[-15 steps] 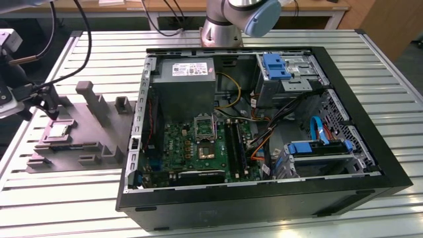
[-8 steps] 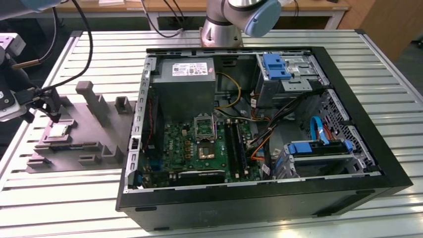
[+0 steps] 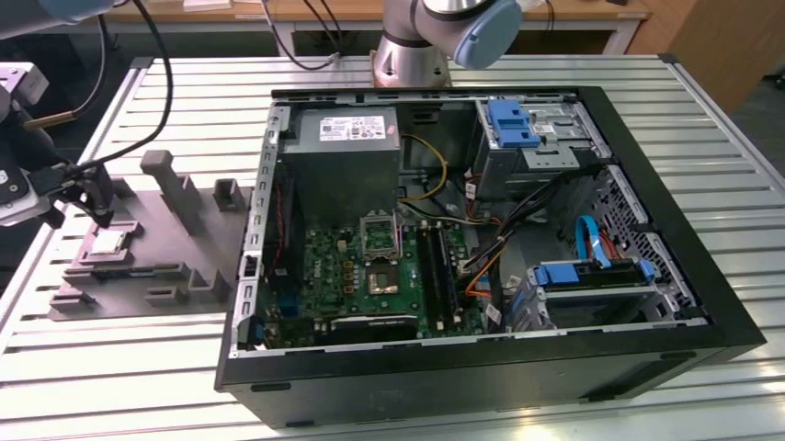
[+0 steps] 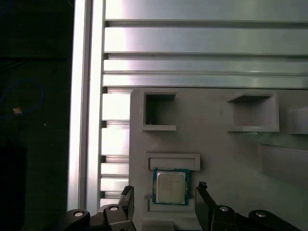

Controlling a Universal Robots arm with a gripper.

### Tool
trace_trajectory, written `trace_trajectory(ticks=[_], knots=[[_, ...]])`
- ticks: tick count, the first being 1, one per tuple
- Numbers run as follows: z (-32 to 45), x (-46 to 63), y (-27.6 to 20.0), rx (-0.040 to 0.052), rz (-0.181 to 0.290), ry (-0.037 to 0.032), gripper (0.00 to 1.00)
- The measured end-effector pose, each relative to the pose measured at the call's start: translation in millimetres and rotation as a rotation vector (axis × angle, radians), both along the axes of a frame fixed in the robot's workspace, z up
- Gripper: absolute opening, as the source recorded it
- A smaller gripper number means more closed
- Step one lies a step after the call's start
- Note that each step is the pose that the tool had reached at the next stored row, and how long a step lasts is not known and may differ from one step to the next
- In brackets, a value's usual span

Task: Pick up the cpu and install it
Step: 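Pick up the cpu and move it towards the insertion slot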

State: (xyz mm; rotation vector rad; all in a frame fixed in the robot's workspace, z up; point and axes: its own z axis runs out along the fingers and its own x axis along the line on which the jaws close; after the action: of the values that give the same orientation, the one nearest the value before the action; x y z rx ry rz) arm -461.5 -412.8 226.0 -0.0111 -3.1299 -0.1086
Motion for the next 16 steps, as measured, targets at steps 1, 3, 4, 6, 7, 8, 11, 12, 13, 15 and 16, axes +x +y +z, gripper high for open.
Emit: trace_trajectory(ticks=[1,3,4,6,7,8,11,12,13,15,16], knots=[[-0.6,0.0,0.0,-0.0001,0.000,0.0003,0.62],[-2.8,0.0,0.0,-0.0001,0.000,0.0003,0.62],[-3.8,0.0,0.0,-0.0001,0.000,0.0003,0.62],[-5.6,0.0,0.0,-0.0002,0.000,0.0003,0.62],[-6.8,0.0,0.0,-0.0002,0.000,0.0003,0.62],[-7.7,0.0,-0.1,-0.0002,0.000,0.0003,0.62],[-11.3,0.1,0.0,-0.0002,0.000,0.0003,0.62],[-12.7,0.1,0.0,-0.0002,0.000,0.0003,0.62],[-13.6,0.1,0.0,-0.0001,0.000,0.0003,0.62],[-14.1,0.1,0.0,0.0000,0.000,0.0006,0.62],[-14.1,0.1,-0.1,0.0000,0.000,0.0006,0.62]])
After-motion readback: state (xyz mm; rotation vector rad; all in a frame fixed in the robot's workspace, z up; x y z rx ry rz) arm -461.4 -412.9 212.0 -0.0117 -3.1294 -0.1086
